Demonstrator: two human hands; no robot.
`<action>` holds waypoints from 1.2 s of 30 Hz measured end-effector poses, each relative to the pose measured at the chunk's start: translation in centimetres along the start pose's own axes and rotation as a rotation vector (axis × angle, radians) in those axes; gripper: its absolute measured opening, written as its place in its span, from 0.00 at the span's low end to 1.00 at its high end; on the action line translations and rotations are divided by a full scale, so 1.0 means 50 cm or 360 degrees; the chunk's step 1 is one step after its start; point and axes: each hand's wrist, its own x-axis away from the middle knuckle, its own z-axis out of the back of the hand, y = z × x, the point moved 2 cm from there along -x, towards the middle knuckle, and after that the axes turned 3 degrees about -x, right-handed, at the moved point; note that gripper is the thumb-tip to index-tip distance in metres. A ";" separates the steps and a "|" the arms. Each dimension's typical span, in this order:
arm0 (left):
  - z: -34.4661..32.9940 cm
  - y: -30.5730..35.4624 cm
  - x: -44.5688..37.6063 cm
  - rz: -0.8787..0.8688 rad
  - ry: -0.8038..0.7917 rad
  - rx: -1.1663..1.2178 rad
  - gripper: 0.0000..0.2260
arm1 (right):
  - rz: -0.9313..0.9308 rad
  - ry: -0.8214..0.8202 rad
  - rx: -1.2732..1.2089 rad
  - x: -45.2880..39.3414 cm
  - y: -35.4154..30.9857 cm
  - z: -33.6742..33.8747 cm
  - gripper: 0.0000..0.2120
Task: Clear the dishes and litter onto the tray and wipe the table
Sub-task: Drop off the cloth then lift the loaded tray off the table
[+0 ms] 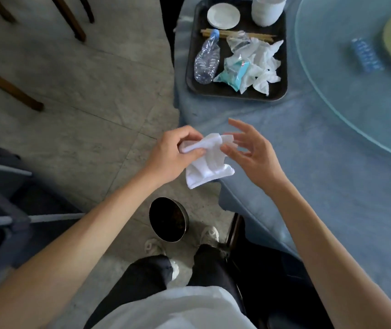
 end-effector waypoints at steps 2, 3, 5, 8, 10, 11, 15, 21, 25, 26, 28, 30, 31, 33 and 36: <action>0.057 -0.007 0.028 -0.0046 0.0098 -0.0054 0.08 | 0.0094 -0.0107 0.0018 -0.026 -0.034 -0.037 0.15; 0.086 -0.013 0.042 -0.0062 0.0142 -0.0063 0.09 | 0.0123 -0.0153 0.0006 -0.037 -0.048 -0.057 0.12; 0.141 -0.024 0.068 -0.0085 0.0215 -0.0071 0.11 | 0.0133 -0.0255 -0.0079 -0.060 -0.075 -0.103 0.09; 0.218 -0.045 0.107 -0.0131 0.0291 -0.0106 0.10 | 0.0145 -0.0386 -0.0103 -0.091 -0.128 -0.181 0.07; 0.263 -0.060 0.133 -0.0104 0.0321 -0.0136 0.11 | 0.0191 -0.0490 -0.0056 -0.113 -0.163 -0.236 0.07; 0.282 -0.069 0.145 -0.0062 0.0324 -0.0147 0.12 | 0.0225 -0.0562 -0.0027 -0.121 -0.180 -0.263 0.07; 0.337 -0.122 0.186 0.0003 0.0385 -0.0299 0.15 | 0.0346 -0.0903 0.0119 -0.139 -0.237 -0.368 0.04; 0.421 -0.219 0.252 0.0209 0.0838 -0.0107 0.11 | 0.0533 -0.1286 0.0395 -0.163 -0.281 -0.542 0.12; 0.522 -0.329 0.280 0.0457 0.1033 -0.0028 0.12 | 0.0661 -0.1371 0.0599 -0.207 -0.297 -0.703 0.16; 0.553 -0.357 0.285 0.0498 0.1067 -0.0058 0.14 | 0.0682 -0.1366 0.0623 -0.226 -0.304 -0.752 0.14; 0.620 -0.412 0.300 0.0599 0.1088 -0.0136 0.18 | 0.0693 -0.1374 0.0686 -0.263 -0.323 -0.853 0.14; 0.688 -0.460 0.326 0.0676 0.1072 -0.0254 0.17 | 0.0708 -0.1449 0.0756 -0.294 -0.348 -0.947 0.13; 0.723 -0.480 0.341 0.0690 0.1068 -0.0310 0.17 | 0.0711 -0.1491 0.0775 -0.307 -0.365 -0.988 0.12; 0.796 -0.513 0.368 0.0729 0.1101 -0.0354 0.17 | 0.0747 -0.1565 0.0782 -0.335 -0.408 -1.071 0.13; 0.895 -0.532 0.378 0.0743 0.1206 -0.0259 0.16 | 0.0805 -0.1625 0.0761 -0.391 -0.477 -1.179 0.17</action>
